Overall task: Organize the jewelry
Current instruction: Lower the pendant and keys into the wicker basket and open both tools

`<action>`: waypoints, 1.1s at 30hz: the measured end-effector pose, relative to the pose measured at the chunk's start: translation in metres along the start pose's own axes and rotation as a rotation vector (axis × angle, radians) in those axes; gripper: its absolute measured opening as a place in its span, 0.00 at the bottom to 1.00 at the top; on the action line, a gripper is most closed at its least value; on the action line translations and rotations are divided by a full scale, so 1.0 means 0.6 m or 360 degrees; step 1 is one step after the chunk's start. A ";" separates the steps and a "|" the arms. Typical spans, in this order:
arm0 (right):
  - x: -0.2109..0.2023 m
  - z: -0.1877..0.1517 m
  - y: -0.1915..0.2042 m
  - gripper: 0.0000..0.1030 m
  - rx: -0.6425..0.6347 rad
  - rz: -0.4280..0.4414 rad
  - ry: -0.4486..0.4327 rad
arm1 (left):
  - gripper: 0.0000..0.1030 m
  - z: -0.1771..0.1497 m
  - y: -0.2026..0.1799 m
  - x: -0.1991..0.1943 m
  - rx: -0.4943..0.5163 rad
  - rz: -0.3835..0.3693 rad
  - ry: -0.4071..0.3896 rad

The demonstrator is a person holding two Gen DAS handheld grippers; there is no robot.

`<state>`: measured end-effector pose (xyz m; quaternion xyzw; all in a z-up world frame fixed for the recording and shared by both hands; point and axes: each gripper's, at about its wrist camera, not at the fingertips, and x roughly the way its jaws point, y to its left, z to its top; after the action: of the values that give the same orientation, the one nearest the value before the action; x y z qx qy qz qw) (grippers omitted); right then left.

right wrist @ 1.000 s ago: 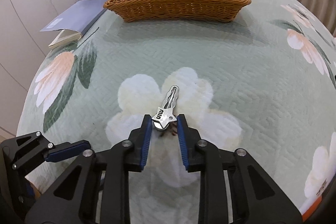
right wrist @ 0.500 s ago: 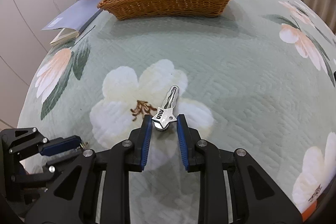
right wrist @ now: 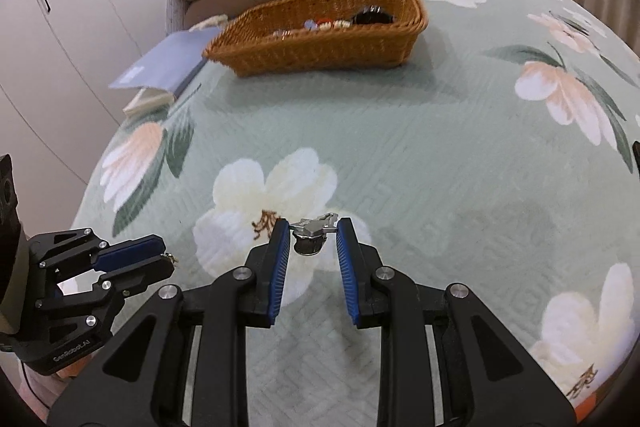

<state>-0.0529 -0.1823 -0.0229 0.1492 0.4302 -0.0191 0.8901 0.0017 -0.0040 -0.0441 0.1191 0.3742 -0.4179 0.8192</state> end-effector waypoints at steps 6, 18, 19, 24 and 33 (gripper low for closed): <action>-0.019 0.034 -0.027 0.22 0.0113 0.0132 0.0043 | 0.15 0.032 0.007 -0.008 -0.0007 -0.0008 -0.0044; -0.047 0.198 -0.026 0.22 0.0032 0.0124 -0.0155 | 0.15 0.185 0.062 0.002 -0.0086 0.0057 -0.0171; -0.041 0.216 -0.026 0.22 0.0030 0.0120 -0.0168 | 0.15 0.203 0.069 0.007 -0.0094 0.0059 -0.0184; 0.028 0.313 -0.041 0.22 0.0077 0.0118 -0.0136 | 0.15 0.276 0.109 0.052 -0.0172 0.0060 -0.0192; 0.177 0.405 -0.060 0.22 0.0153 0.0162 -0.0024 | 0.15 0.335 0.206 0.190 -0.0444 0.0029 -0.0089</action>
<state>0.1930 -0.2753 0.0282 0.2132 0.4140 0.0043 0.8850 0.2430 -0.0970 -0.0007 -0.0041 0.4046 -0.3575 0.8417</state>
